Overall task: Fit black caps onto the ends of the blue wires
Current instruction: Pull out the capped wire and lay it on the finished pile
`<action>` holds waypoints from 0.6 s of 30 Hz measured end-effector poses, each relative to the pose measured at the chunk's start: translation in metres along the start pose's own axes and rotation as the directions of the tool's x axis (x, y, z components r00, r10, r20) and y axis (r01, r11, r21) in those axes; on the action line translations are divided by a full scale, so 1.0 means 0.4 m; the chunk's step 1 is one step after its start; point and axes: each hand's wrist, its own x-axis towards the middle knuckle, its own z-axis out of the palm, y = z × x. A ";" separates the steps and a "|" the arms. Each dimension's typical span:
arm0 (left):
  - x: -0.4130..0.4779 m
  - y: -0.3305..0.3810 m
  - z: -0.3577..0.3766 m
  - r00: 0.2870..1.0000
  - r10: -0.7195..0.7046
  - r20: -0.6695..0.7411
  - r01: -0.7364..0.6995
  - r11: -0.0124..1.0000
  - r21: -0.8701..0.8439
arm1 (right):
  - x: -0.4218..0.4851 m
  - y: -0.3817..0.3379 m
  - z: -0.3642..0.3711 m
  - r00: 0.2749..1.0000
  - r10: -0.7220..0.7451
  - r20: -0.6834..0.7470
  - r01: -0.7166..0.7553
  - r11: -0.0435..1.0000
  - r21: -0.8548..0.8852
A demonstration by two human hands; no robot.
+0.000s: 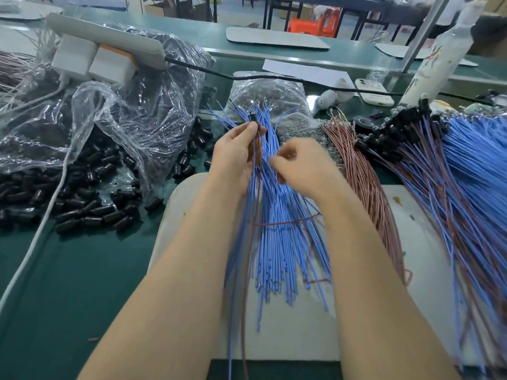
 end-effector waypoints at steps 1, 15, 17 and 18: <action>-0.003 0.003 0.000 1.000 -0.009 0.011 0.009 1.000 -0.023 | 0.003 0.020 -0.008 0.995 0.063 0.072 -0.051 0.986 -0.157; -0.010 0.026 -0.018 0.985 -0.134 0.112 0.165 0.927 -0.336 | -0.021 0.044 -0.043 0.852 0.092 0.516 -0.053 0.995 -0.090; -0.009 0.020 -0.010 0.995 -0.055 0.085 0.070 0.980 -0.185 | -0.002 0.052 -0.032 0.964 0.062 0.258 -0.080 0.995 0.059; -0.010 0.014 -0.006 0.996 -0.003 0.093 0.014 0.994 -0.113 | 0.009 0.054 -0.020 0.995 0.054 0.085 -0.066 0.986 0.151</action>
